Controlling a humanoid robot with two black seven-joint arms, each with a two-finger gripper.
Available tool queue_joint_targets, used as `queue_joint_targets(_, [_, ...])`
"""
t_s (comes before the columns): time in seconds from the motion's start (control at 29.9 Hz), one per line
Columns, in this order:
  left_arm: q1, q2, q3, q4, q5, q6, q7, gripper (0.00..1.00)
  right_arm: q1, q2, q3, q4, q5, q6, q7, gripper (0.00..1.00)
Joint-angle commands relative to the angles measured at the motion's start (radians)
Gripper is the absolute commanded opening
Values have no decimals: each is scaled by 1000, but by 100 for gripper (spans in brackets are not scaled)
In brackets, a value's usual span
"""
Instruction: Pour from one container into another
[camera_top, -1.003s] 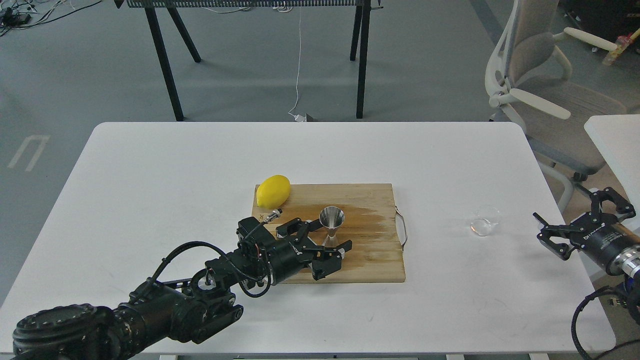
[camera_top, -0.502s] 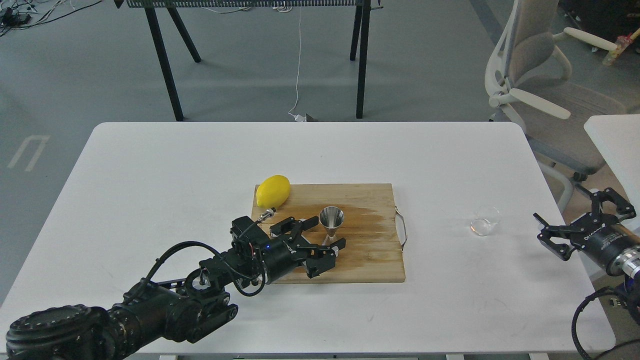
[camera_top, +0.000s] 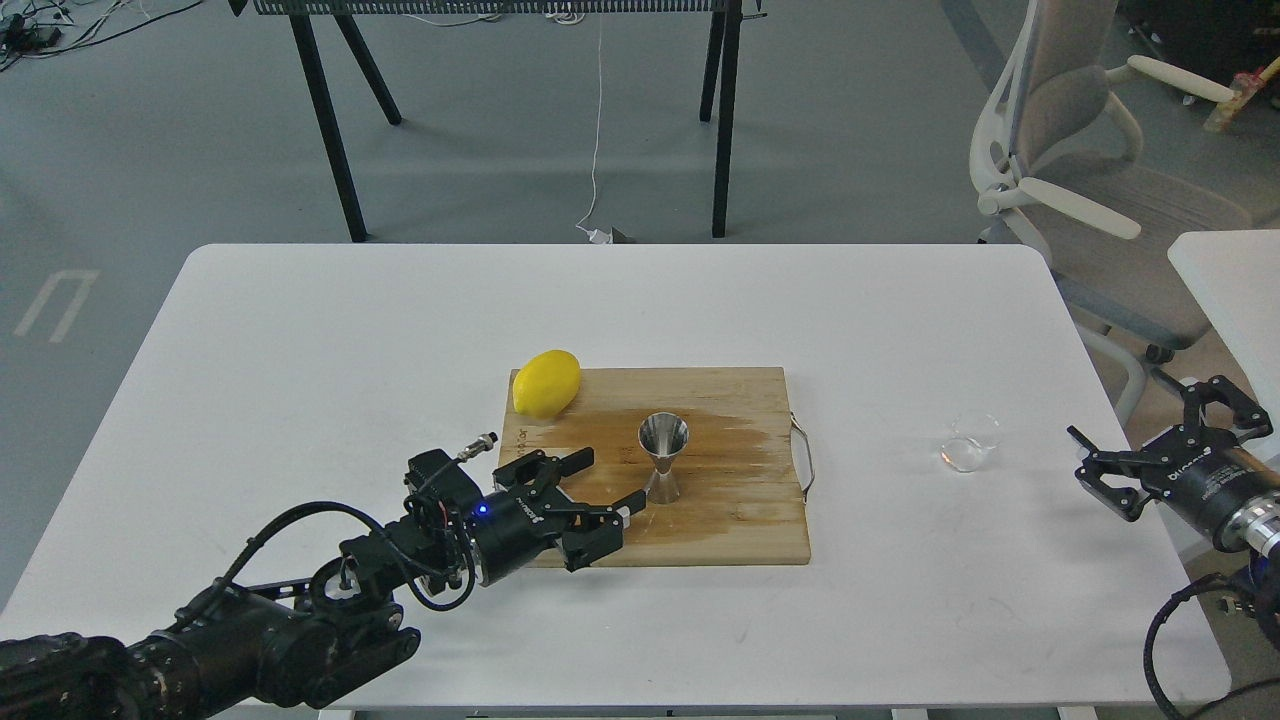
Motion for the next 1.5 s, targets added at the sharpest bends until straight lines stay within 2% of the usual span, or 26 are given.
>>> queue_joint_targets(0.0, [-19, 187, -14, -179, -142, 0, 0, 94, -1, -3, 19, 0, 1, 0, 3, 100])
queue_joint_targets(0.13, [-41, 345, -56, -313, -353, 0, 0, 94, -1, 2, 24, 3, 3, 0, 3, 100])
queue_joint_targets(0.27, [-31, 401, -168, -370, -491, 0, 0, 94, 2, 16, 48, 5, 5, 0, 3, 100])
queue_joint_targets(0.3, [-27, 407, -198, -370, -518, -71, 0, 94, 2, 26, 65, 5, 6, 0, 5, 100])
queue_joint_targets(0.5, [-28, 443, -272, -319, -724, -638, 0, 95, 5, 59, 137, 6, 9, 0, -3, 100])
queue_joint_targets(0.57, [-30, 447, -284, -292, -816, -784, 0, 96, 9, 59, 133, 5, 8, 0, -5, 100])
queue_joint_targets(0.67, [-41, 448, -298, -183, -976, -977, 0, 98, 12, 60, 130, 12, 9, 0, -9, 100])
queue_joint_targets(0.77, [-60, 448, -307, -62, -1155, -977, 0, 99, 17, 62, 145, 29, 29, 0, -9, 100])
queue_joint_targets(0.94, [-73, 444, -344, 116, -1464, -977, 0, 99, -7, 27, 145, 144, 179, 0, -9, 99])
queue_joint_targets(1.07, [-70, 437, -347, 227, -1630, -977, 0, 99, -113, -7, 137, 216, 259, 0, -18, 99])
queue_joint_targets(1.2, [-70, 430, -349, 251, -1699, -977, 0, 99, -263, -49, 133, 351, 385, 0, -71, 99])
queue_joint_targets(1.34, [-57, 413, -346, 253, -1714, -977, 0, 99, -380, -50, 137, 436, 469, 0, -69, 99])
queue_joint_targets(1.47, [-48, 411, -344, 267, -1714, -977, 0, 99, -422, -49, 142, 451, 474, 0, -68, 99])
